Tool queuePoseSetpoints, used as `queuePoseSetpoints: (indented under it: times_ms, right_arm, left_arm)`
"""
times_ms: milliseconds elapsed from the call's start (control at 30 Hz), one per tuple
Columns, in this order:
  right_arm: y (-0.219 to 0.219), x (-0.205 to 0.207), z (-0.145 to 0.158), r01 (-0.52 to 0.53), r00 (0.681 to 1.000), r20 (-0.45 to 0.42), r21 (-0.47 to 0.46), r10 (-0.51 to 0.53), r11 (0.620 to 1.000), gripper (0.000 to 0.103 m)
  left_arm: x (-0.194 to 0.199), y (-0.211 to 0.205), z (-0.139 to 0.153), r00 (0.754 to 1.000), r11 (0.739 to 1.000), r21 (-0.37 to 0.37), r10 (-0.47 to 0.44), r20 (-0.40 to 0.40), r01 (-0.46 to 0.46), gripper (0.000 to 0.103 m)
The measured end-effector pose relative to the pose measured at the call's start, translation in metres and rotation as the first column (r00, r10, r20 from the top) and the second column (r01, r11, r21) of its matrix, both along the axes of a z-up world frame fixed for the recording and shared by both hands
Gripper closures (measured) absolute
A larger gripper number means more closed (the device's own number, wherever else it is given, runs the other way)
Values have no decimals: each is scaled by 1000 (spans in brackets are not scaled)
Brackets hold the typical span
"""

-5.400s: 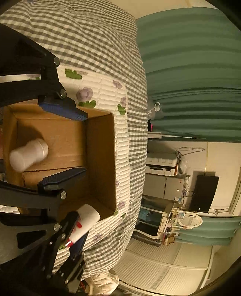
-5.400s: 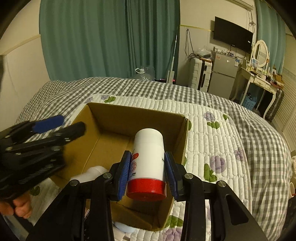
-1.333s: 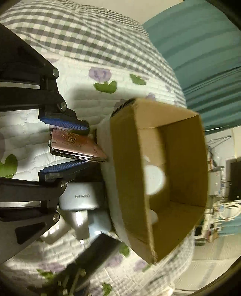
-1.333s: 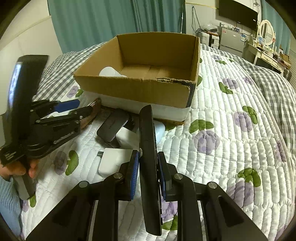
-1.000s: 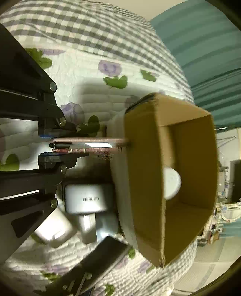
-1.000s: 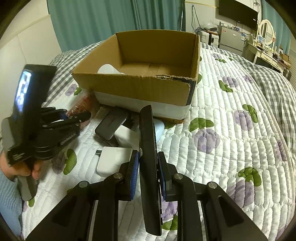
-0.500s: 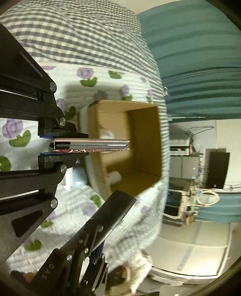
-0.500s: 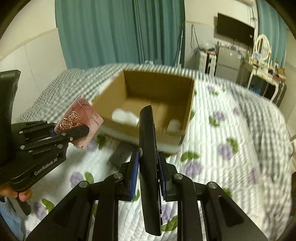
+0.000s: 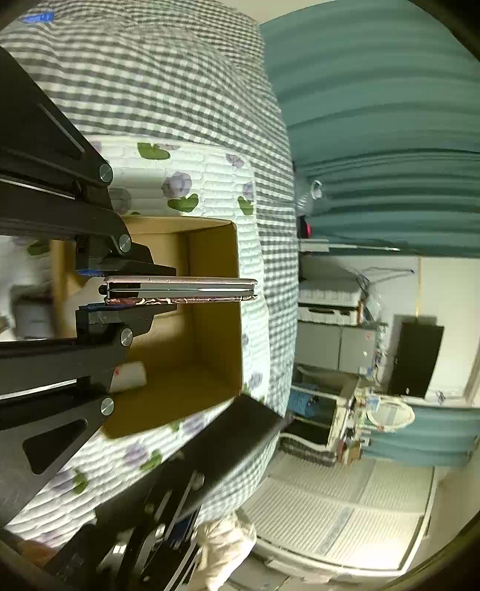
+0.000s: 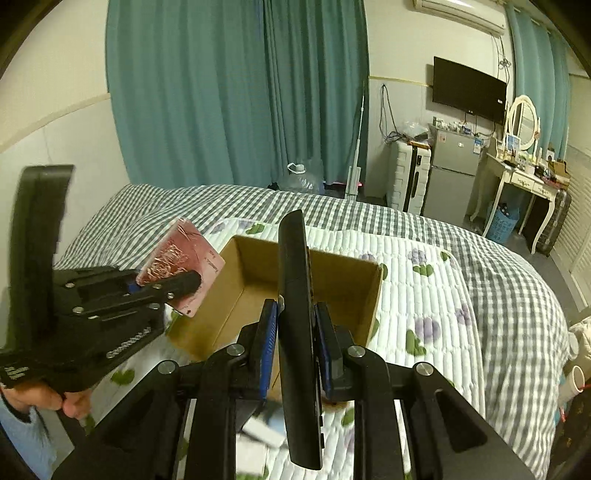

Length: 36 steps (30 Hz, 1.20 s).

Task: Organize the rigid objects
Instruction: 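Lower the card case and remote into the box and open both tools, then grasp a white power adapter with the right tool while the left grasps the silver charger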

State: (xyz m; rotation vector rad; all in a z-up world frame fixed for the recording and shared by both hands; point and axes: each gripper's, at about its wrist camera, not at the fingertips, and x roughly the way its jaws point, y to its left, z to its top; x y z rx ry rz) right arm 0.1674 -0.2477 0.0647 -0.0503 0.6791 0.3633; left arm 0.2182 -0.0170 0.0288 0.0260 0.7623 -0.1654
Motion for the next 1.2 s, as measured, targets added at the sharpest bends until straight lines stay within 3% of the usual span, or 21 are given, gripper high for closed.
queuePoseSetpoints:
  times_ms: [200, 367, 567, 733, 1000, 1133, 1167, 1200]
  right_arm:
    - [3, 40, -23, 7, 999, -41, 1, -7, 1000, 84]
    - [-1, 59, -44, 11, 997, -75, 7, -10, 1000, 84]
    - [-5, 69, -52, 13, 996, -86, 29, -10, 999, 84]
    - [0, 75, -47, 8, 997, -71, 47, -5, 999, 84]
    - [13, 105, -81, -7, 990, -136, 95, 20, 995, 83]
    - [14, 100, -85, -6, 991, -133, 78, 16, 997, 83]
    - [12, 98, -82, 2, 993, -119, 70, 6, 998, 82]
    - [11, 96, -78, 13, 994, -111, 63, -6, 998, 72]
  left_arm:
    - [42, -6, -43, 998, 999, 44, 26, -56, -24, 93]
    - [49, -15, -62, 998, 997, 82, 8, -60, -4, 91]
    - [46, -15, -52, 999, 997, 70, 12, -38, -9, 87]
    - [40, -5, -38, 999, 996, 68, 49, -4, -49, 68]
    - [31, 10, -31, 996, 993, 77, 89, 24, -91, 67]
    - [21, 14, -24, 993, 991, 76, 105, 55, -109, 47]
    - [18, 14, -21, 992, 991, 71, 107, 62, -112, 47]
    - [12, 15, -16, 992, 992, 62, 107, 66, -111, 46]
